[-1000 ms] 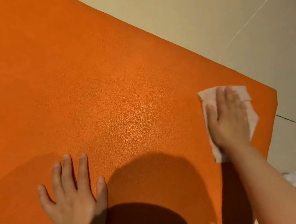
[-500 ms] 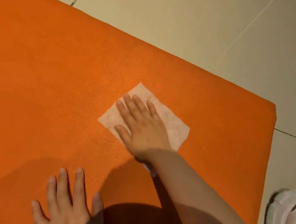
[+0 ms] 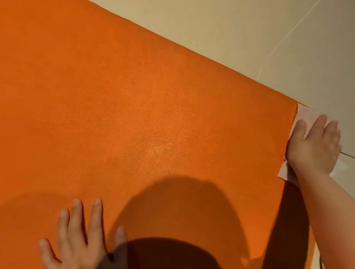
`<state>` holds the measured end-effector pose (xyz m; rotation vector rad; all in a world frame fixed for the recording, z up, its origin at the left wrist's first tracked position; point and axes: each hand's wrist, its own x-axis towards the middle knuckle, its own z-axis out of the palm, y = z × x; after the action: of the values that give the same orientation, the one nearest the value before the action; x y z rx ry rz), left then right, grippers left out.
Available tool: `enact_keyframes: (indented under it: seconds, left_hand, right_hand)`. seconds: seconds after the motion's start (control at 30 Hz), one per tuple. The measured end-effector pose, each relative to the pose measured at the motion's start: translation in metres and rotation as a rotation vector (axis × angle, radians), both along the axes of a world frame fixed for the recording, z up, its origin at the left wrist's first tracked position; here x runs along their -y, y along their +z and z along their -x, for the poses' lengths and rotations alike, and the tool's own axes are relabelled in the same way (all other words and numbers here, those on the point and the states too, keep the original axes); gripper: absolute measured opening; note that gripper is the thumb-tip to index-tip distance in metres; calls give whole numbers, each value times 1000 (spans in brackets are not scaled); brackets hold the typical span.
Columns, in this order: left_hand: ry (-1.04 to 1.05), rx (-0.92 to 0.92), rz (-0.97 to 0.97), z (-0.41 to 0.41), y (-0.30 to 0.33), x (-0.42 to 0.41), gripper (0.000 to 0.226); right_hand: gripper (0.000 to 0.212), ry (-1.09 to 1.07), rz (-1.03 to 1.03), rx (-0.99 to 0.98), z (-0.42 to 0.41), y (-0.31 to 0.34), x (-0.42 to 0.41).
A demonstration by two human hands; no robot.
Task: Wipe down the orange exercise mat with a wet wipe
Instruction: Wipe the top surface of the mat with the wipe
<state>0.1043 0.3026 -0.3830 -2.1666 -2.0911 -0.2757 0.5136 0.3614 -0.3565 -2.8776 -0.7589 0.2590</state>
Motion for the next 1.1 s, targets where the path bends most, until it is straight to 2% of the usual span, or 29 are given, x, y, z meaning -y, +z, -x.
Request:
enact_keyframes:
  seconds: [0.1,0.17,0.37,0.53,0.63,0.7,0.8,0.9,1.0,1.1]
  left_hand:
    - [88,330,153,-7,23,-12,68]
    - [127,425,184,-9,37,-35,72]
    - [-11,188,215,10,18,-151,68]
    - [0,174,184,9,12,-156,67]
    - [1,147,190,10,10,-159,67]
    - [-1,129,184,10,10,-161,66]
    - [-1,124,188,6,11,-161,66]
    - [2,119,178,8,9,-163,64]
    - [-95,14,128,21,-3,-166,62]
    - [-91,-70,20,23,-9,-165,58]
  right_hand:
    - [66,-7,-10,2,-3,0,1]
    - [65,-6,-20,-1,-4,-1,0]
    - [66,-6,-34,28,-3,-3,-1]
    - [62,-54,7,21,3,-1,-12]
    - [62,-170,9,2,25,0,-41]
    - [65,-146,18,-16,52,-1,-70]
    - [67,27,3,-25,103,-1,-123]
    - [67,320,-27,-78,173,2,-179]
    - [66,668,-4,-143,249,6,-223]
    - [65,869,60,-168,272,5,-243]
